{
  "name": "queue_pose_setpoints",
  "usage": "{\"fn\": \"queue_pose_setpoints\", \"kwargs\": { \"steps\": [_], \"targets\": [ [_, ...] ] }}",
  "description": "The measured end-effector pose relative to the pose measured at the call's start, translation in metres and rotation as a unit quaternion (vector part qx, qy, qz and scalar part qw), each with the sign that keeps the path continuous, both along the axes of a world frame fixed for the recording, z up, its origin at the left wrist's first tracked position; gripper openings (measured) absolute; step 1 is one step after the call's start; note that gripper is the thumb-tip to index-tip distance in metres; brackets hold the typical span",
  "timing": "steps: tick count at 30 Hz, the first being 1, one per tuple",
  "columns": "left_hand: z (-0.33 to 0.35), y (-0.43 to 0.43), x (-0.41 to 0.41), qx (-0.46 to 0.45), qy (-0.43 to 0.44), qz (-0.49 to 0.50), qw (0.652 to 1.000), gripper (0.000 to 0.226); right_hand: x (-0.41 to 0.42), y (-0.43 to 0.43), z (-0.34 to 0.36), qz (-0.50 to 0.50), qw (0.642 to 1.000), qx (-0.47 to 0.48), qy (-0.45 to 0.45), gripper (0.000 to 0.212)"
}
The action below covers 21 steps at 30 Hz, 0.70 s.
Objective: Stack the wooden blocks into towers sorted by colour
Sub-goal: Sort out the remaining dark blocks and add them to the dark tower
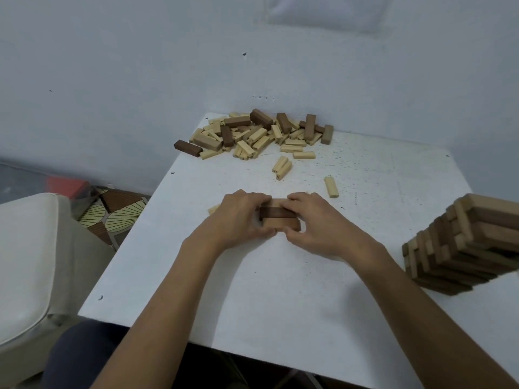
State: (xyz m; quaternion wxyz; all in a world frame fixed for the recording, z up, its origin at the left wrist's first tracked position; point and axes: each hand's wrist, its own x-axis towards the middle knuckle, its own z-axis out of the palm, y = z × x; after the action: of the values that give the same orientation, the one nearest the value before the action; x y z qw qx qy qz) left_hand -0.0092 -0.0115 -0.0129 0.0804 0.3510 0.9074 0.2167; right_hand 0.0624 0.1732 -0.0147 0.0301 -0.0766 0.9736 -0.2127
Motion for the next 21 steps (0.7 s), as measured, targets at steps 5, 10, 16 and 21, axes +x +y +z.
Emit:
{"fn": "queue_pose_setpoints", "kwargs": {
  "steps": [5,10,16,21],
  "targets": [
    [-0.006,0.001,0.028,0.037,-0.023,-0.02,0.999,0.043,0.034,0.001,-0.004,-0.014,1.0,-0.01,0.005,0.04],
    [-0.021,-0.001,0.051,0.07,-0.029,-0.011,0.997,0.068,0.067,-0.001,-0.008,-0.047,0.998,-0.038,0.019,0.049],
    [-0.03,-0.003,0.069,0.186,-0.074,0.044,0.979,0.064,0.079,-0.011,-0.017,-0.128,0.981,-0.143,0.026,0.061],
    [-0.019,0.017,0.095,0.299,-0.212,0.13,0.921,0.055,0.08,-0.03,-0.018,-0.18,0.94,-0.29,0.018,0.058]
  ]
}}
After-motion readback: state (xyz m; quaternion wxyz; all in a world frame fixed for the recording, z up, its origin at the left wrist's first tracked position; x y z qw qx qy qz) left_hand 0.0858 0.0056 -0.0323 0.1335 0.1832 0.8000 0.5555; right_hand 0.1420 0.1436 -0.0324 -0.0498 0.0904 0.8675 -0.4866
